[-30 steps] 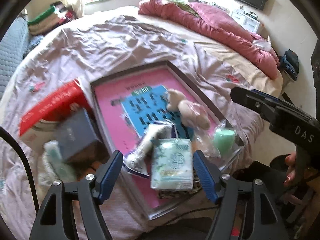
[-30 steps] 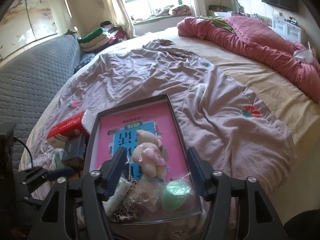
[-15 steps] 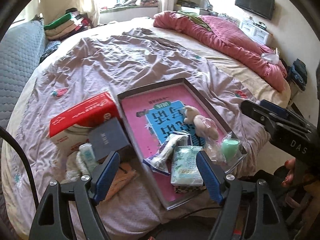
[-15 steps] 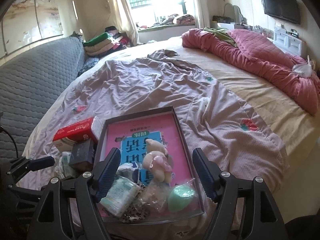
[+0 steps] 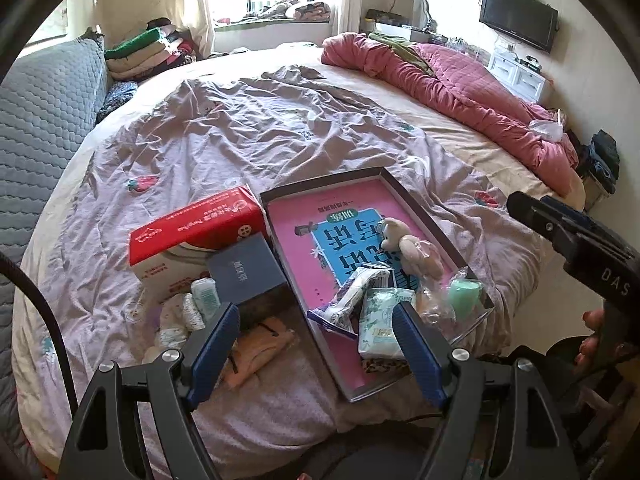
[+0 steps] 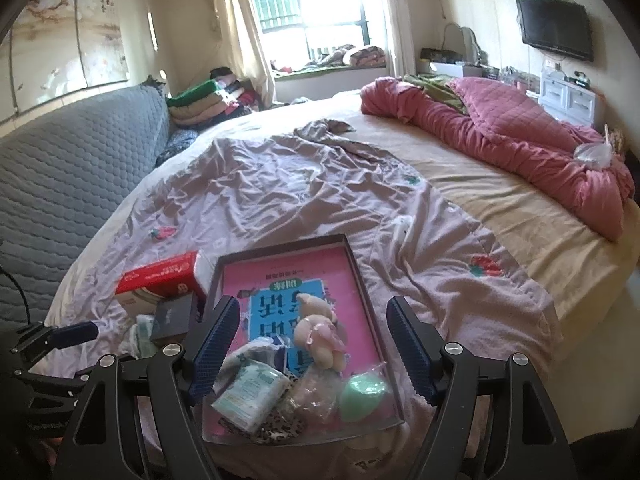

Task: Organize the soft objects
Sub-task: 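Withdraw both tools from the tray toward the remaining items on the bed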

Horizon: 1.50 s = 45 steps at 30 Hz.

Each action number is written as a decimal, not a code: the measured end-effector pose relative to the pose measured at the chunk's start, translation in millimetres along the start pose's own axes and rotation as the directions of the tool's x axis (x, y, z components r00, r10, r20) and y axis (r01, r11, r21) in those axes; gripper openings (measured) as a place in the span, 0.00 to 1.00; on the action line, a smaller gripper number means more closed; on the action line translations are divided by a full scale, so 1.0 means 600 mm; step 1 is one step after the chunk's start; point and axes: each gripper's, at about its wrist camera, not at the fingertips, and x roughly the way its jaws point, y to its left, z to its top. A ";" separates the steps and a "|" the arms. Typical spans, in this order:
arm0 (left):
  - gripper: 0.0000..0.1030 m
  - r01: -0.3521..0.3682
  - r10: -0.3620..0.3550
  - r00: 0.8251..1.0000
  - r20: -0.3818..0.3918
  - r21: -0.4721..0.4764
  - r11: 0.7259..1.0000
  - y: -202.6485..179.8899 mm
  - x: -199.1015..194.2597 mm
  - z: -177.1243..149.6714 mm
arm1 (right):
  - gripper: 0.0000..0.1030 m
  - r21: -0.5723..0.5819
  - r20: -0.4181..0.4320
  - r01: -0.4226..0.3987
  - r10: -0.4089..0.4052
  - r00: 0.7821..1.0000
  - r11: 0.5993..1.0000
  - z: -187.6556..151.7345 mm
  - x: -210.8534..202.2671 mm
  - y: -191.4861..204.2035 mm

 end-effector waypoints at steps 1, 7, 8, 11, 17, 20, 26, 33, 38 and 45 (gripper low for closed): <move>0.76 -0.002 0.002 1.000 0.004 -0.001 1.000 0.001 -0.003 0.001 | 0.79 -0.013 0.008 0.002 -0.002 1.000 1.000 0.002 -0.005 0.006; 0.76 -0.015 0.015 1.000 0.025 -0.012 1.000 0.013 -0.023 0.003 | 0.80 -0.042 0.025 -0.004 0.005 1.000 0.999 0.007 -0.020 0.026; 0.76 -0.017 0.018 0.999 0.030 -0.016 1.000 0.017 -0.028 0.003 | 0.80 -0.043 0.026 -0.005 0.006 1.000 0.999 0.006 -0.021 0.028; 0.76 -0.027 0.028 0.999 0.038 -0.018 0.999 0.025 -0.038 0.001 | 0.80 -0.046 0.033 -0.017 0.019 0.999 0.999 0.007 -0.027 0.036; 0.76 -0.046 0.047 0.998 0.038 -0.024 0.999 0.043 -0.052 -0.002 | 0.80 -0.026 0.047 -0.033 0.034 0.998 0.999 0.013 -0.038 0.056; 0.76 -0.055 0.056 0.997 0.045 -0.037 0.998 0.057 -0.061 -0.004 | 0.80 -0.017 0.051 -0.047 0.047 0.998 0.999 0.018 -0.041 0.065; 0.76 -0.059 0.063 0.997 0.051 -0.068 0.996 0.086 -0.074 -0.011 | 0.80 -0.022 0.051 -0.070 0.071 0.996 0.997 0.021 -0.043 0.089; 0.76 -0.083 0.089 0.994 0.056 -0.104 0.991 0.129 -0.087 -0.021 | 0.80 -0.019 0.030 -0.109 0.110 0.994 0.994 0.019 -0.031 0.115; 0.76 -0.095 0.104 0.993 0.055 -0.145 0.985 0.168 -0.100 -0.029 | 0.80 -0.039 0.012 -0.133 0.134 0.991 0.990 0.021 -0.024 0.140; 0.76 -0.125 0.138 0.989 0.052 -0.195 0.973 0.222 -0.111 -0.038 | 0.80 -0.072 0.000 -0.178 0.178 0.984 0.981 0.020 -0.016 0.178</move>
